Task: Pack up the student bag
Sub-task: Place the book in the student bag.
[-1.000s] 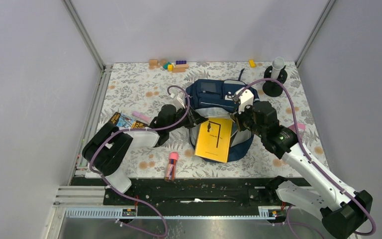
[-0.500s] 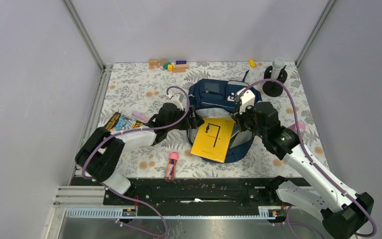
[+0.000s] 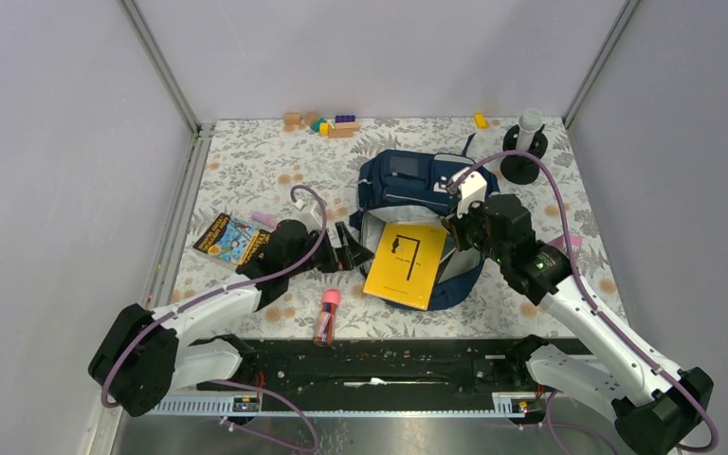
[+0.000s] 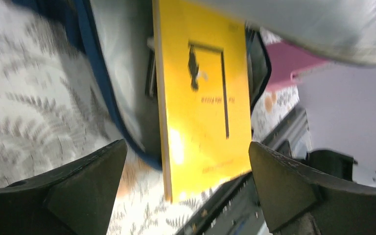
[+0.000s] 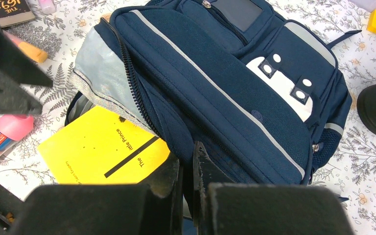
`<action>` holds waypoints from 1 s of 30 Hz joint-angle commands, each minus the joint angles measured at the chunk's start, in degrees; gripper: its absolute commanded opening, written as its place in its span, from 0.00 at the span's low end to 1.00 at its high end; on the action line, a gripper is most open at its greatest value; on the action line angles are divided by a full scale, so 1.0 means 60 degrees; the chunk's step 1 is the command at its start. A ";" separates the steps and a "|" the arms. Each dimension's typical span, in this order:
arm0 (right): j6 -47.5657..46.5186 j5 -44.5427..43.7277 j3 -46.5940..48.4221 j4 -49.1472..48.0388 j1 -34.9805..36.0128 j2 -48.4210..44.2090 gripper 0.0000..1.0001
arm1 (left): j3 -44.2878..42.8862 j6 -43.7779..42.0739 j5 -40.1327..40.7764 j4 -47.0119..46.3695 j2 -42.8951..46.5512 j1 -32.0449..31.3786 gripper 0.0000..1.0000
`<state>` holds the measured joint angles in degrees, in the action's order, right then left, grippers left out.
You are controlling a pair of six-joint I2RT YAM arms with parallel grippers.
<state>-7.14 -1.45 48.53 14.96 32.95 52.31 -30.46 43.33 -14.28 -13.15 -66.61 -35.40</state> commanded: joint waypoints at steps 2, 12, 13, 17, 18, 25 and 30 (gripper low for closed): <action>0.0166 -0.0140 0.0340 -0.0456 -0.0030 -0.0444 0.00 | 0.0996 0.0835 -0.1520 0.0063 0.0828 0.0010 0.99; 0.0374 -0.0154 0.0380 -0.0417 -0.0028 -0.0499 0.00 | 0.2359 0.2165 -0.2955 -0.2387 0.0033 -0.0004 0.94; 0.0384 -0.0161 0.0380 -0.0423 -0.0030 -0.0507 0.00 | 0.2422 0.2296 -0.3042 -0.2723 -0.0075 -0.0004 0.91; 0.0384 -0.0206 0.0424 -0.0372 -0.0029 -0.0586 0.00 | 0.2323 0.2389 -0.3198 -0.3172 -0.0412 -0.0004 0.80; 0.0375 -0.0237 0.0422 -0.0370 -0.0041 -0.0592 0.00 | 0.2286 0.2424 -0.3215 -0.3295 -0.0520 -0.0004 0.77; 0.0394 -0.0309 0.0502 -0.0354 -0.0029 -0.0605 0.00 | 0.2324 0.2980 -0.3386 -0.4485 -0.1606 -0.0033 0.69; 0.0395 -0.0290 0.0569 -0.0354 -0.0039 -0.0547 0.00 | 0.2297 0.3186 -0.3351 -0.5033 -0.1950 -0.0194 0.60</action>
<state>-6.33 -2.00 48.53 16.19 32.95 50.89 -16.25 61.10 -32.88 -35.92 -77.62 -35.73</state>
